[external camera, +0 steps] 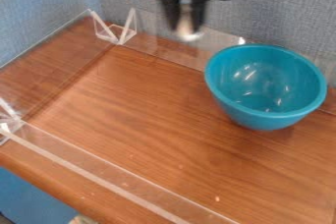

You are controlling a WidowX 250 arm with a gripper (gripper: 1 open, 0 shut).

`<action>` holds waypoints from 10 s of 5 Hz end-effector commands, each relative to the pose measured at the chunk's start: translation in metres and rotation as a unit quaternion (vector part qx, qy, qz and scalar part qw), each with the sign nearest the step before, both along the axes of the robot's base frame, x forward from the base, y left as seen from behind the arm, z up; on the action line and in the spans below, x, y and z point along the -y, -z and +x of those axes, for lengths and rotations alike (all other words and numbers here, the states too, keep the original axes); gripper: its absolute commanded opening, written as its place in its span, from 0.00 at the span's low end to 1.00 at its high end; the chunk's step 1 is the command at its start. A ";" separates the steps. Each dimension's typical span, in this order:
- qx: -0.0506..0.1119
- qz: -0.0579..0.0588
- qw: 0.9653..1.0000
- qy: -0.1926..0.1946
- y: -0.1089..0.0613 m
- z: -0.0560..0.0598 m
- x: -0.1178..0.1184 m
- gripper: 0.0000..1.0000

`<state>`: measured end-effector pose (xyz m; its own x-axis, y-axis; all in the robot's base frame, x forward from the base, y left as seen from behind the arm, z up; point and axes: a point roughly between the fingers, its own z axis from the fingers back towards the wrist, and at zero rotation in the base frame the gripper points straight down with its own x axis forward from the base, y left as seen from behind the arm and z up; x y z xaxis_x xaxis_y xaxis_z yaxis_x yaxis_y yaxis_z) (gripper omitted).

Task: Put the mushroom in the blue bowl

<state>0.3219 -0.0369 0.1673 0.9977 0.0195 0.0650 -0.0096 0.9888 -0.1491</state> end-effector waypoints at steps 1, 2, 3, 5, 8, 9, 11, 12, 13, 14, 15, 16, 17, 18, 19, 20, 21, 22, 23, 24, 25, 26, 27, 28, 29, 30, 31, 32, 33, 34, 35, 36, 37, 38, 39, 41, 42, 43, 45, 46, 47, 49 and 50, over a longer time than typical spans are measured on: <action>0.027 0.000 1.000 0.006 -0.014 0.020 0.005 0.00; 0.018 0.001 1.000 0.016 -0.005 0.022 0.010 0.00; 0.008 0.003 1.000 0.026 0.004 0.025 0.014 0.00; -0.004 0.008 0.999 0.038 0.020 0.035 0.019 0.00; -0.011 0.009 0.999 0.052 0.034 0.047 0.022 0.00; -0.011 0.009 0.998 0.056 0.037 0.049 0.023 0.00; -0.013 0.009 0.998 0.062 0.042 0.053 0.024 0.00; -0.014 0.009 0.998 0.064 0.045 0.054 0.024 0.00; -0.015 0.009 0.998 0.066 0.047 0.056 0.024 0.00; -0.017 0.010 0.998 0.068 0.049 0.056 0.023 0.00; -0.018 0.010 0.997 0.069 0.051 0.058 0.023 0.00; -0.016 0.008 0.997 0.070 0.051 0.058 0.023 0.00; -0.015 0.006 0.997 0.071 0.051 0.058 0.022 0.00; -0.014 0.005 0.997 0.073 0.052 0.059 0.022 0.00; -0.013 0.003 0.997 0.074 0.053 0.059 0.022 0.00; -0.012 0.002 0.997 0.075 0.053 0.060 0.021 0.00; -0.011 0.000 0.997 0.076 0.053 0.060 0.021 0.00; -0.010 -0.002 0.997 0.077 0.053 0.060 0.020 0.00; -0.009 -0.003 0.997 0.078 0.053 0.061 0.020 0.00; -0.009 -0.005 0.997 0.079 0.054 0.061 0.020 0.00; -0.008 -0.006 0.997 0.079 0.054 0.061 0.019 0.00; -0.008 -0.008 0.997 0.080 0.055 0.062 0.018 0.00; -0.007 -0.009 0.997 0.080 0.055 0.062 0.018 0.00; -0.006 -0.011 0.997 0.081 0.055 0.063 0.017 0.00; -0.005 -0.012 0.997 0.081 0.054 0.063 0.016 0.00; -0.003 -0.014 0.997 0.082 0.054 0.063 0.016 0.00; -0.002 -0.015 0.996 0.083 0.054 0.063 0.016 0.00; -0.001 -0.016 0.996 0.084 0.055 0.063 0.015 0.00; -0.001 -0.017 0.996 0.086 0.055 0.064 0.015 0.00; 0.000 -0.018 0.996 0.087 0.056 0.064 0.015 0.00; 0.000 -0.018 0.996 0.089 0.058 0.065 0.015 0.00; 0.003 -0.017 0.995 0.096 0.056 0.066 0.018 0.00; 0.007 -0.017 0.994 0.104 0.054 0.067 0.022 0.00; 0.010 -0.016 0.994 0.111 0.052 0.067 0.025 0.00; 0.013 -0.015 0.993 0.119 0.050 0.068 0.028 0.00; 0.017 -0.014 0.991 0.132 0.049 0.071 0.035 0.00; 0.020 -0.013 0.990 0.139 0.047 0.071 0.038 0.00; 0.024 -0.012 0.989 0.144 0.044 0.072 0.041 0.00; 0.033 -0.009 0.988 0.154 0.037 0.072 0.046 1.00; 0.037 -0.007 0.987 0.156 0.033 0.073 0.050 1.00; 0.038 -0.005 0.987 0.158 0.033 0.074 0.054 1.00; 0.040 -0.001 0.986 0.159 0.029 0.074 0.059 1.00; 0.043 0.002 0.986 0.159 0.025 0.074 0.061 1.00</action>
